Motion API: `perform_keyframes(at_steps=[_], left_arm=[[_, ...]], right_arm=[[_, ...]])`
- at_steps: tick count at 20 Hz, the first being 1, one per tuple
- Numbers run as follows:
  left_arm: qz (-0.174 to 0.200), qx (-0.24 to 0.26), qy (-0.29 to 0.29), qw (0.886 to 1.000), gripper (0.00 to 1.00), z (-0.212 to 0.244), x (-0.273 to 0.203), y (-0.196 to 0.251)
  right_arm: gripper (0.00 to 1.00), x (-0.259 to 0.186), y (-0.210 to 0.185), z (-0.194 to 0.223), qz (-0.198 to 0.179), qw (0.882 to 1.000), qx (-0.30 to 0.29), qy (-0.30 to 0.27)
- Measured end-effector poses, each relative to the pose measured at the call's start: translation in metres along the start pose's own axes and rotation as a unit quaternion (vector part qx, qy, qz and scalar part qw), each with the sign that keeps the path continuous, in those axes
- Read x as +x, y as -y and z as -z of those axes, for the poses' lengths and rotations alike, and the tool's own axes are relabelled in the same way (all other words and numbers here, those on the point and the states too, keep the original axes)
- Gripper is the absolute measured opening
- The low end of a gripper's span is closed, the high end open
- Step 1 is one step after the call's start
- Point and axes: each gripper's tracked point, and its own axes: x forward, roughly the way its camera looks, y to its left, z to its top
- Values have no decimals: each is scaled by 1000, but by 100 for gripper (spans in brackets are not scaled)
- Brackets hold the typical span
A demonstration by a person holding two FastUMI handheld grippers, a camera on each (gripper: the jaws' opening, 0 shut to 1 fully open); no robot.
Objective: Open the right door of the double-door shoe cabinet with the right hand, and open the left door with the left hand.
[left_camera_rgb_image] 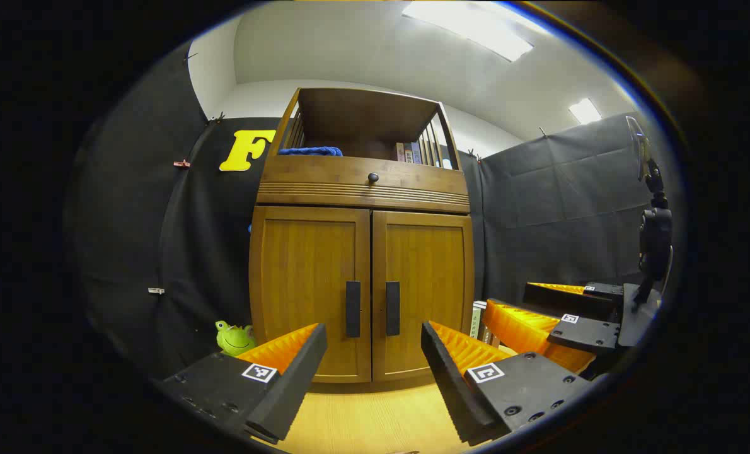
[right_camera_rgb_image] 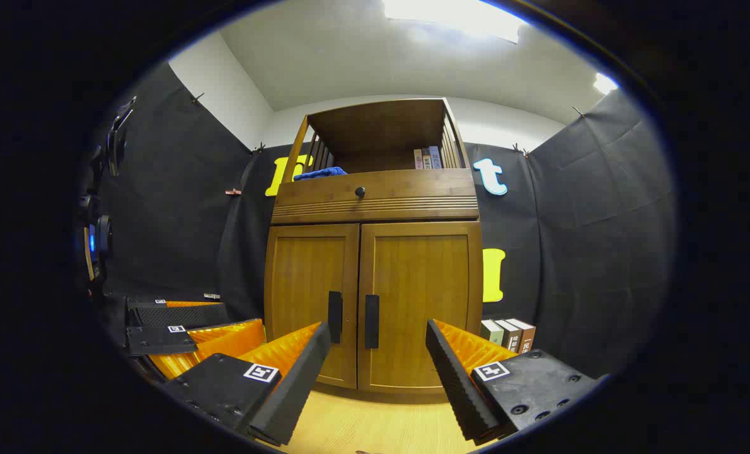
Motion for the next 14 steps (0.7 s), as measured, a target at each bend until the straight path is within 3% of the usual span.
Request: perform_keyframes(at_steps=[14], left_arm=[[-9, -3, 19, 1000, 94, -13, 5, -9]], right_arm=[[96, 3, -3, -4, -7, 1000, 5, 3]])
